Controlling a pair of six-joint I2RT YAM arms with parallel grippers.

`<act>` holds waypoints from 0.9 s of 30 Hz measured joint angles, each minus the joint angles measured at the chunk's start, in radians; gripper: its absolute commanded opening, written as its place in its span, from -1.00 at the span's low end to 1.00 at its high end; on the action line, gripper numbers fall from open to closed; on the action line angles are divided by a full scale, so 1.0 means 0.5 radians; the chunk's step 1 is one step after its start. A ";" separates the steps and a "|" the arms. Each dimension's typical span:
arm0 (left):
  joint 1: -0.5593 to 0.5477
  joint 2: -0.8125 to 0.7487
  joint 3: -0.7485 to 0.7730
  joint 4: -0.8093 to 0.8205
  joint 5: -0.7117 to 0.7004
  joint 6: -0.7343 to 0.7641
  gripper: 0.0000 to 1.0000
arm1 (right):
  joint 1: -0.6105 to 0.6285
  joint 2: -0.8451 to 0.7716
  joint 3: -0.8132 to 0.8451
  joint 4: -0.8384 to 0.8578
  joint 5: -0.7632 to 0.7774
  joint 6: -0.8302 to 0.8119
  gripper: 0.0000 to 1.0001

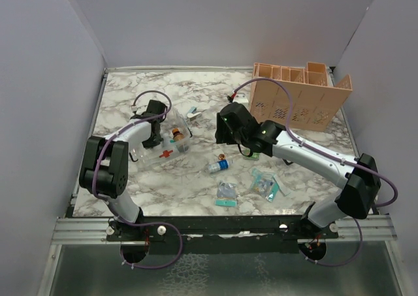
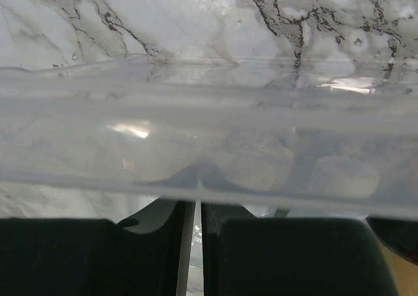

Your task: Organize the medicine kit

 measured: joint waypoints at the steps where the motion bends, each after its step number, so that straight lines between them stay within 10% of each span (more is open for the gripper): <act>1: 0.000 -0.001 -0.006 0.007 -0.008 -0.014 -0.78 | 0.000 -0.003 -0.001 -0.002 0.006 0.000 0.08; 27: 0.002 -0.231 0.107 -0.242 0.008 -0.127 -0.57 | 0.000 -0.080 -0.080 -0.080 0.047 0.050 0.09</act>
